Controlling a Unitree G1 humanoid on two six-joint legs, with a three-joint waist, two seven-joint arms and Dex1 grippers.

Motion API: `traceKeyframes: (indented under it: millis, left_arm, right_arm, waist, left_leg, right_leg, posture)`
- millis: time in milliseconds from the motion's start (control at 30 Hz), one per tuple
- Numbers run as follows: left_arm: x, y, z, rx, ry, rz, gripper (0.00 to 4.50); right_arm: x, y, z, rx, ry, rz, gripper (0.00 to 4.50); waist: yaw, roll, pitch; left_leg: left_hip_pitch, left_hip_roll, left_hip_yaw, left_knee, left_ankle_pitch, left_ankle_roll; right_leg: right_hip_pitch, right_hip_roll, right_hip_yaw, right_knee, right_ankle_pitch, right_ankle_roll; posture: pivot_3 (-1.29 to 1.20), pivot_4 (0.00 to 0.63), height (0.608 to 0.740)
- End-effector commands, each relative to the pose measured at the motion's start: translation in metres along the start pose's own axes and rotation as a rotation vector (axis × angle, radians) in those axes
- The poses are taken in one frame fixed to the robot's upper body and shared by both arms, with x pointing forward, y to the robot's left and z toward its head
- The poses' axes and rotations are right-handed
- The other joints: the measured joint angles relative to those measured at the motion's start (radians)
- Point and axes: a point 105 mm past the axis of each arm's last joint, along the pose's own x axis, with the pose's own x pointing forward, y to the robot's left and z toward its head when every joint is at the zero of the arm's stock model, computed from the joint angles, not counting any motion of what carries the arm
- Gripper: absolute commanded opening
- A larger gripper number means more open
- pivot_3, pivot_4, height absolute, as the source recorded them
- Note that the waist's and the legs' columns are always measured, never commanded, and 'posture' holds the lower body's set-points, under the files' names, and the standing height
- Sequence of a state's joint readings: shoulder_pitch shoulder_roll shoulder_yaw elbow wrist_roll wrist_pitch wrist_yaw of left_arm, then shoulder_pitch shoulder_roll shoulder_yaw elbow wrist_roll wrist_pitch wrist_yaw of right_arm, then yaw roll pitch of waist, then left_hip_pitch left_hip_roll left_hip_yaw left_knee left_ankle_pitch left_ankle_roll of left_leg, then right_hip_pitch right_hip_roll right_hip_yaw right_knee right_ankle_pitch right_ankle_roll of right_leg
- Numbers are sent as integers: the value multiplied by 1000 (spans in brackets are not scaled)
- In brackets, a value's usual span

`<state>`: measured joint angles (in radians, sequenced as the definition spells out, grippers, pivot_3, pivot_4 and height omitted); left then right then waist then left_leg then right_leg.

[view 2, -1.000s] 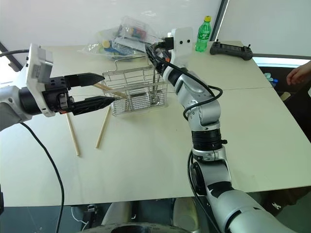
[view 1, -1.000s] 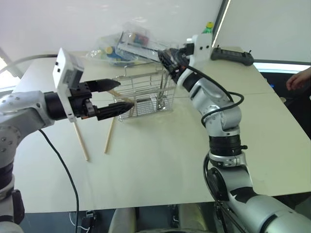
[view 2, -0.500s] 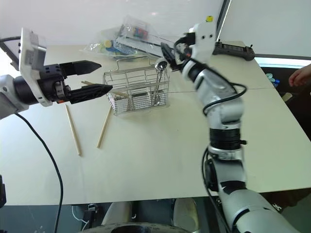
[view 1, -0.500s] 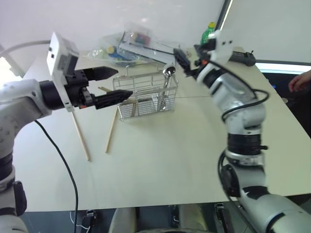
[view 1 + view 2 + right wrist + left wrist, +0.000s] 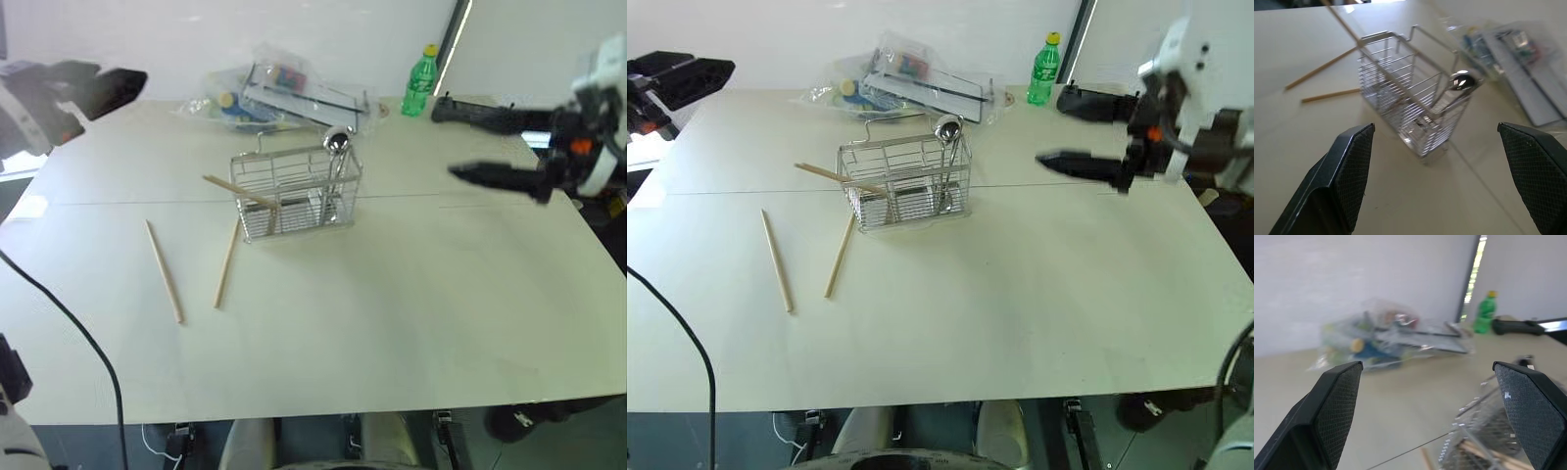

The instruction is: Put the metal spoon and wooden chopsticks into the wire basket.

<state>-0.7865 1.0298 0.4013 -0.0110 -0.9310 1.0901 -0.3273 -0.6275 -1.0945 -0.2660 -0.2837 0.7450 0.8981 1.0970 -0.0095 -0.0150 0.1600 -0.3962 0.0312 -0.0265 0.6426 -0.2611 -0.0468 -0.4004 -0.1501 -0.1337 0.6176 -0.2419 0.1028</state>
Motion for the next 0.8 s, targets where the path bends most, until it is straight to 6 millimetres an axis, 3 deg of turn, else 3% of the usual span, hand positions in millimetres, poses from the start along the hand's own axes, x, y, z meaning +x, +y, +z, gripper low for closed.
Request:
traceKeyframes:
  millis: [33, 167, 333, 533, 800]
  left_arm:
    - [4, 33, -30, -31, 149, 242, 4500]
    - [10, 57, -76, -139, 356, 463, 4500]
    - [24, 57, -127, -273, 551, 587, 4500]
    - [37, 57, -159, -364, 658, 676, 4500]
    - [59, 52, -184, -424, 695, 685, 4500]
  right_arm:
    - [-2, 14, 9, -57, -27, 0, 4128]
    - [2, 18, 3, -26, -30, -3, 4128]
    - [10, 23, 3, -9, -41, 13, 4128]
    - [21, 27, 6, 12, -75, 9, 4128]
    - [18, 35, 5, 29, -81, -12, 4128]
  waist:
    - [2, 0, 1]
    - [8, -4, 2]
    - [24, -10, 5]
    - [24, -12, 6]
    - [24, -12, 6]
  left_leg:
    - [2, 0, 0, 0, 0, 0]
    - [4, 0, 0, 0, 0, 0]
    - [3, 0, 0, 1, 0, -1]
    - [2, -1, 0, 1, 1, -2]
    - [3, -1, 0, 1, 1, -3]
  right_leg:
    - [2, 0, 0, 0, 0, 0]
    - [4, 0, 0, -1, 0, 0]
    - [4, 0, 0, -1, 1, 1]
    - [5, 0, 0, -3, 4, -2]
    - [5, 0, 0, -3, 4, -1]
  posture:
    - [0, 150, 675]
    - [0, 150, 675]
    - [0, 150, 675]
    - [0, 150, 675]
    - [0, 150, 675]
